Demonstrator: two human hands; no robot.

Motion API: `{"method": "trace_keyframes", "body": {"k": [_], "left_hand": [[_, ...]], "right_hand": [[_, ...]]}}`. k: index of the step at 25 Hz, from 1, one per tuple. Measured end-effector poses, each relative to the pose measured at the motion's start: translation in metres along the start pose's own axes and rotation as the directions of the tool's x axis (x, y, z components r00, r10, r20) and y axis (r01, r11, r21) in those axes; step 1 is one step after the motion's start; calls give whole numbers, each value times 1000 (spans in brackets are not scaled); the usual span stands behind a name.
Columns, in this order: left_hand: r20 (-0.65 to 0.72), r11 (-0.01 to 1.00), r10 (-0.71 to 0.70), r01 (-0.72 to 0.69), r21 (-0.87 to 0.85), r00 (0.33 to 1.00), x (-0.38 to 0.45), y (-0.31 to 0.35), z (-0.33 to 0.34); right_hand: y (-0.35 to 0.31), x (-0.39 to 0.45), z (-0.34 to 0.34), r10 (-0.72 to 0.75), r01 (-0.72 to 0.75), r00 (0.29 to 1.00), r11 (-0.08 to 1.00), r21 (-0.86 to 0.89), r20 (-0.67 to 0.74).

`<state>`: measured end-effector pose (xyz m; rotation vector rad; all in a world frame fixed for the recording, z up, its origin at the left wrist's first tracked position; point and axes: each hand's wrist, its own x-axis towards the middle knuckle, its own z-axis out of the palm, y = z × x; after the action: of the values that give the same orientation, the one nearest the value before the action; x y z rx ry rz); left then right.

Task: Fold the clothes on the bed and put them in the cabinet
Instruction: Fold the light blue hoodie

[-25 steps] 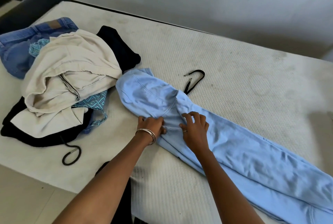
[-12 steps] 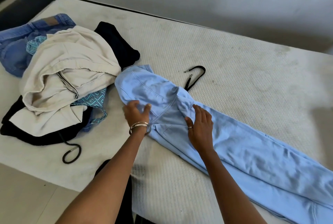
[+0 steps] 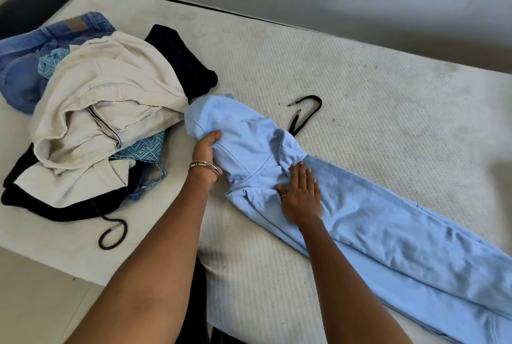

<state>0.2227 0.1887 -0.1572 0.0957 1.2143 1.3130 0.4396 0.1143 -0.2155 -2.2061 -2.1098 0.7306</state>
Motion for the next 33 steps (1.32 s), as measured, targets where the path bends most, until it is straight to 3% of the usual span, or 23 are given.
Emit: {"method": "trace_keyframes", "body": {"k": [2,3,4,5,6,8,9,10,11,12,13,14,16,18,20,21,23,24,26,28,29,31,33], "left_hand": [[-89,987,130,-137,-85,988,-6,8,4],[-103,976,189,-199,-94,977,-11,13,9],[-76,963,258,-263,-63,963,-20,17,16],[-16,946,325,-325,-9,946,-32,16,22],[62,915,393,-396,71,918,-49,12,31],[259,768,507,-567,298,822,-80,-10,45],[416,605,553,-691,396,722,-96,-28,50],[594,351,554,-811,468,583,-109,-53,50],[767,23,444,-862,506,463,-122,-82,49],[879,-281,233,-836,471,417,-134,-110,50],[897,-478,-22,-792,379,442,-145,-135,48],[850,-570,-236,-776,271,471,-159,-152,48],[760,-530,-441,-822,208,477,-171,-165,50],[789,-355,-356,-854,381,501,-167,-154,50],[838,-115,-35,-835,538,544,-152,-139,45],[816,-84,116,-813,577,567,-140,-129,42],[733,-189,275,-712,676,622,-118,-112,37],[684,-273,269,-627,729,678,-110,-104,36],[625,-513,104,-497,700,774,-97,-97,30],[654,-690,-37,-492,531,756,-90,-100,26],[671,-722,-71,-502,475,738,-88,-104,27],[751,-749,-64,-529,400,658,-89,-116,34],[873,-755,-3,-573,317,488,-84,-131,37]], "right_hand": [[1,7,-8,-8,0,999,986,164,48],[3,9,-19,18,-47,996,929,368,82],[7,10,-33,83,-146,988,775,615,129],[11,6,-48,155,-235,972,547,803,179],[19,0,-65,214,-266,955,311,912,206],[39,-13,-89,293,-174,938,-69,982,187],[51,-23,-95,331,-109,928,-200,974,172],[59,-33,-99,345,-66,923,-299,952,172],[68,-42,-99,349,-56,918,-352,934,186],[76,-53,-98,349,-79,912,-371,925,217],[83,-61,-94,362,-116,897,-358,927,252],[88,-69,-93,379,-161,880,-329,930,287],[92,-79,-94,418,-209,864,-213,955,282],[93,-80,-98,400,-185,907,100,978,131],[96,-76,-100,196,-91,981,494,865,-9],[97,-73,-103,89,-42,996,659,751,-23],[99,-67,-108,-22,61,997,832,552,-77],[102,-63,-109,-17,84,991,855,512,-135],[107,-65,-118,155,-37,962,889,455,-224],[113,-75,-127,392,-272,866,890,367,-311],[113,-77,-130,432,-300,818,884,358,-380],[102,-75,-131,267,-67,773,937,344,-575],[87,-69,-120,-93,252,796,949,188,-598]]}}
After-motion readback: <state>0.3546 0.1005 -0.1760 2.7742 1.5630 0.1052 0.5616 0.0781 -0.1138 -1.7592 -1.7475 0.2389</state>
